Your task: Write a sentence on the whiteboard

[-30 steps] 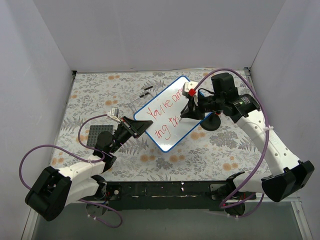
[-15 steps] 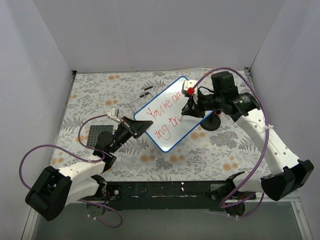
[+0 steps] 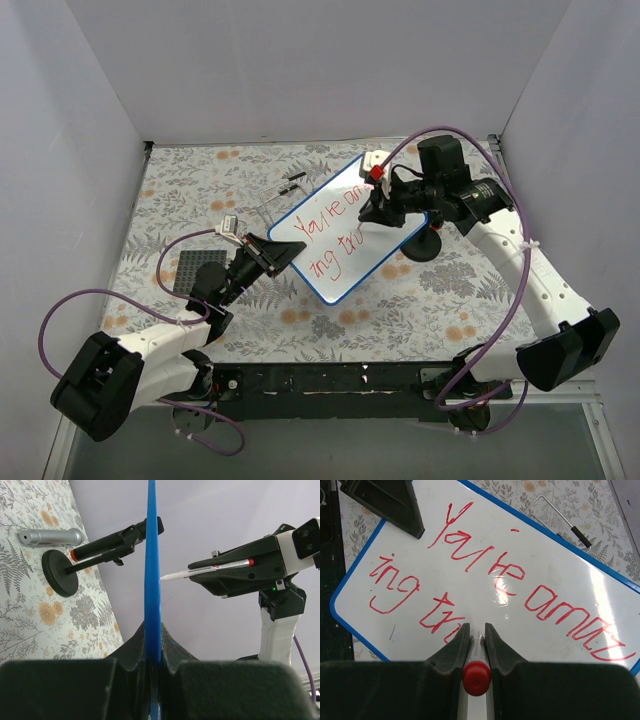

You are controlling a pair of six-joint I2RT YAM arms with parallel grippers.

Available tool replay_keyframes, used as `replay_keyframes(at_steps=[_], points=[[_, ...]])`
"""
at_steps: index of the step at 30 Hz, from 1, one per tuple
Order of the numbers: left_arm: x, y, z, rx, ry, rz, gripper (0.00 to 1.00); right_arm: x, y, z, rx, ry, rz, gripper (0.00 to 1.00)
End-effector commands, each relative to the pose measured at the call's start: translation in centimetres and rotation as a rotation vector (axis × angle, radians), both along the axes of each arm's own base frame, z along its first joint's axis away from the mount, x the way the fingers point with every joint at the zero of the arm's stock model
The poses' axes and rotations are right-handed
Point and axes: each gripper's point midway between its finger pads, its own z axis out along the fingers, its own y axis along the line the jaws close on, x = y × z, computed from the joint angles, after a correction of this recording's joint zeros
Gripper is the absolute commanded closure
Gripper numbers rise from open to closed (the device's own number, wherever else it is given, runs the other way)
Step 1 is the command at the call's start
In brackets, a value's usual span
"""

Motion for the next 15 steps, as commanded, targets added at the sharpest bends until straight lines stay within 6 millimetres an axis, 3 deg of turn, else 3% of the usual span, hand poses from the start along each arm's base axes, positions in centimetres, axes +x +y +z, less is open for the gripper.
replay_keyframes(at_steps=[1, 9, 15], points=[[-1.0, 0.7, 5.0, -0.157, -0.080, -0.016, 1.00, -1.2, -0.6, 0.8, 0.013, -0.025, 0.009, 0.99], [-0.9, 0.7, 4.9, -0.153, -0.082, -0.015, 1.00, -2.7, -2.1, -1.0, -0.009, 0.005, -0.011, 0.99], [-0.9, 0.7, 4.7, -0.150, -0.077, -0.014, 1.00, -1.1, -2.8, 1.9, 0.047, -0.028, -0.062, 0.99]])
